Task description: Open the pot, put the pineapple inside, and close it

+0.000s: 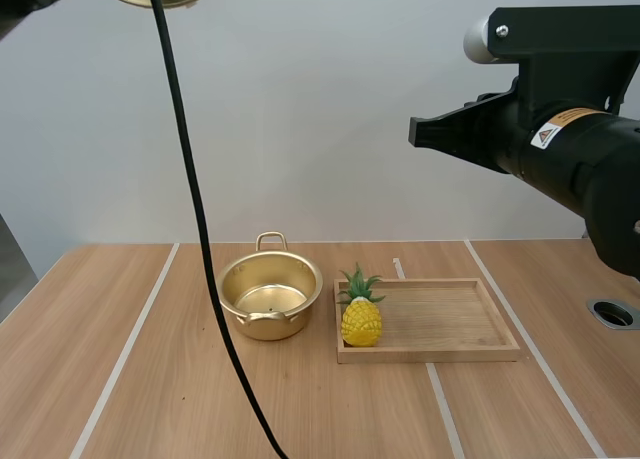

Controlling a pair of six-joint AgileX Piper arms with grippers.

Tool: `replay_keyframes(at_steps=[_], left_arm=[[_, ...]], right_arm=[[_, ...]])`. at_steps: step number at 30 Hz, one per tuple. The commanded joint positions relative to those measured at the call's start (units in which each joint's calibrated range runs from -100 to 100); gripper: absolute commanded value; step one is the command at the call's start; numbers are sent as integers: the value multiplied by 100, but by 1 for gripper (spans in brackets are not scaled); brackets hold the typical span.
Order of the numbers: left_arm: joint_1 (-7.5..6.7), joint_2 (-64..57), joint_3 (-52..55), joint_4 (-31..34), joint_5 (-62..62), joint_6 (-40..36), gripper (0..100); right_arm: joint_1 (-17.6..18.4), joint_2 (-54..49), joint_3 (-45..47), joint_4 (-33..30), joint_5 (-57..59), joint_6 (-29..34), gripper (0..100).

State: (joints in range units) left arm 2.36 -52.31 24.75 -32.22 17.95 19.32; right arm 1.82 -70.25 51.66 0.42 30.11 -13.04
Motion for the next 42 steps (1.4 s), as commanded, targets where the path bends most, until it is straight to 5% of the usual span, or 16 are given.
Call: replay_keyframes(at_steps=[1,12,33,42], left_arm=[[6,-38,-32,-98,-52,-76,0],[6,-38,-32,-98,-51,-66,0],[6,-38,-32,-98,-51,-66,0],[6,-38,-32,-98,-51,-66,0]], right_arm=[[-21,-16,-51,-42,-41,-58,0],[-21,529,-51,-42,-111,-80,0],[-21,2012,-57,931,-250,-1344,0],[138,2101,-233,1249,734,-1609,0]])
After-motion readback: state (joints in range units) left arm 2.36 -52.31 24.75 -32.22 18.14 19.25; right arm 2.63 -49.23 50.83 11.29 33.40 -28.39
